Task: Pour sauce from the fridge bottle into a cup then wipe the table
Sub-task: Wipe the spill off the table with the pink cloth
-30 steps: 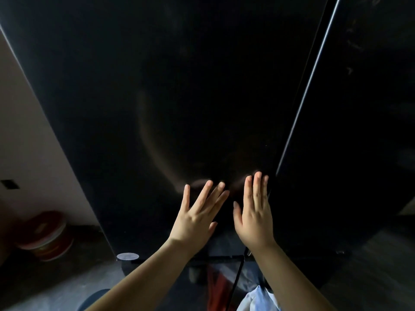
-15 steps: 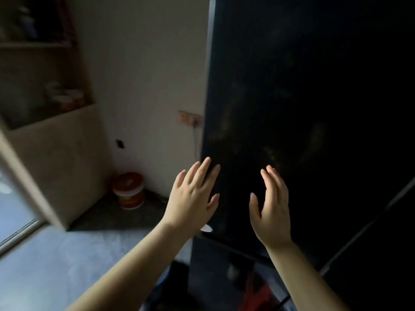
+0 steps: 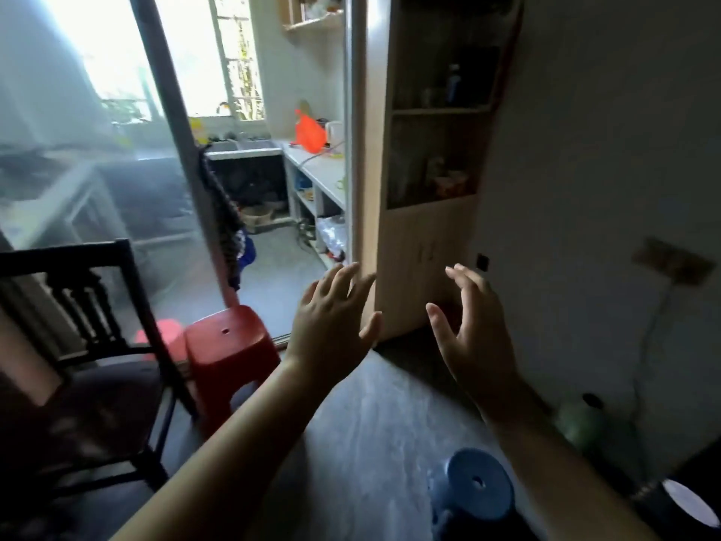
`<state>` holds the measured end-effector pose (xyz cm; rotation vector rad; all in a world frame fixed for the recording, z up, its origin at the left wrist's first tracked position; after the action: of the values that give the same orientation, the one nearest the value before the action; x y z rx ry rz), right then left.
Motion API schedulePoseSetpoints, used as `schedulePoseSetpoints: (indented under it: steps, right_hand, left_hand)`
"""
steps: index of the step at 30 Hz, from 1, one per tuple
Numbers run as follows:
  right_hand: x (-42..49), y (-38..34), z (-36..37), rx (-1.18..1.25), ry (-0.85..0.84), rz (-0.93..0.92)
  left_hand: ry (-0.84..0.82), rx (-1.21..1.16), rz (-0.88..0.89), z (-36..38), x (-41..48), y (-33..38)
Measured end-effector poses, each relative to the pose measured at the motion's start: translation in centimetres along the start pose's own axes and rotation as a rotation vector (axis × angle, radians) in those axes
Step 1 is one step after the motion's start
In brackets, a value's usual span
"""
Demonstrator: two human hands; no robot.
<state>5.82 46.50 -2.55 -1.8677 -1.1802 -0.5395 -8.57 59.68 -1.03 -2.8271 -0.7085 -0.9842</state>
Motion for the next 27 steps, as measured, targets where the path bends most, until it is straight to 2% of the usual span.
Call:
schedulePoseSetpoints:
  steps: [9, 15, 23, 27]
  right_hand:
    - [4.4, -12.9, 12.4, 0.284, -0.208, -0.313]
    - [5.6, -19.4, 21.2, 0.483, -0.417, -0.454]
    - [6.1, -27.4, 30.6, 0.693, -0.651, -0.688]
    - [5.0, -31.2, 35.4, 0.768, -0.742, -0.818]
  left_hand:
    - [0.092, 0.219, -0.338, -7.0, -5.9, -13.3]
    - [0.061, 0.323, -0.592, -8.2, -10.0, -20.3]
    - [0.222, 0.426, -0.965, -8.5, -14.0, -27.9]
    - [0.244, 0.534, -1.150, -8.0, -17.8, -30.0]
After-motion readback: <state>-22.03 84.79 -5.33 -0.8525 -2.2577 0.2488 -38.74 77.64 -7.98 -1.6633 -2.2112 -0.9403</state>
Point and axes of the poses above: each hand's wrist, its own x-axis towards the middle knuckle, its own z-axis out of the palm, y = z × x, the point moved 1 cm from there along x, towards the middle knuckle, and after that the axes turned 3 degrees about -x, right-handed, at the moved point
